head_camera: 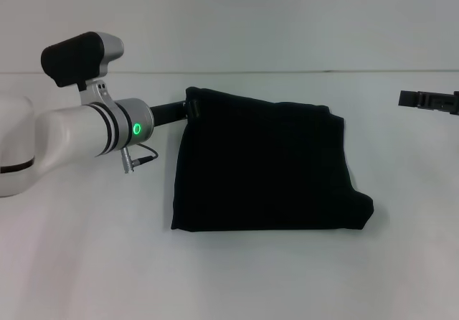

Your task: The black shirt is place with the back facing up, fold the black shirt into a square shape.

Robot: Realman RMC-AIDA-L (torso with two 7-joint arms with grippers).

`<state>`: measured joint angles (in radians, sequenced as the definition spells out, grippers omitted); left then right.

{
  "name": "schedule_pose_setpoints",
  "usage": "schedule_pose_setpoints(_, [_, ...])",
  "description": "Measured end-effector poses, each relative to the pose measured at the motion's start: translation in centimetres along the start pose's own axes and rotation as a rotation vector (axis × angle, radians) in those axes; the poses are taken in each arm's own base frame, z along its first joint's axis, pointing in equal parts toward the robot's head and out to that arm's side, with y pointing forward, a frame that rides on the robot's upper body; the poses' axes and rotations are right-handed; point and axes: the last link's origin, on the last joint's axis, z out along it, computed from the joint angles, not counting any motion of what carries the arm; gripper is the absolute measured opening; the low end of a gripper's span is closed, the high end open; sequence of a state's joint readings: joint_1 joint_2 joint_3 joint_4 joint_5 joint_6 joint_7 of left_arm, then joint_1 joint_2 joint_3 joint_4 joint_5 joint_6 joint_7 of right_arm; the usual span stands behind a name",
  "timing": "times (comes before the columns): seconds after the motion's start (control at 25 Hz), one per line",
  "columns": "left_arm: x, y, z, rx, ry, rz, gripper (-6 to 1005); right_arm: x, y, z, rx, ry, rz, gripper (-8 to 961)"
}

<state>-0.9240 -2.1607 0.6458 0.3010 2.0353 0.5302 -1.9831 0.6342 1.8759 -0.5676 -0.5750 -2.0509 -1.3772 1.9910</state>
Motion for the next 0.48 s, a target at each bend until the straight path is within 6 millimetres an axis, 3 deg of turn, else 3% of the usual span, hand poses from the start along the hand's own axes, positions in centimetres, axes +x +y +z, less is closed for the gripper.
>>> schedule_pose_setpoints(0.48, [0.01, -0.53, -0.22, 0.008, 0.011, -0.021, 1, 0.13, 0.00, -0.04, -0.002, 0.002, 0.003, 790])
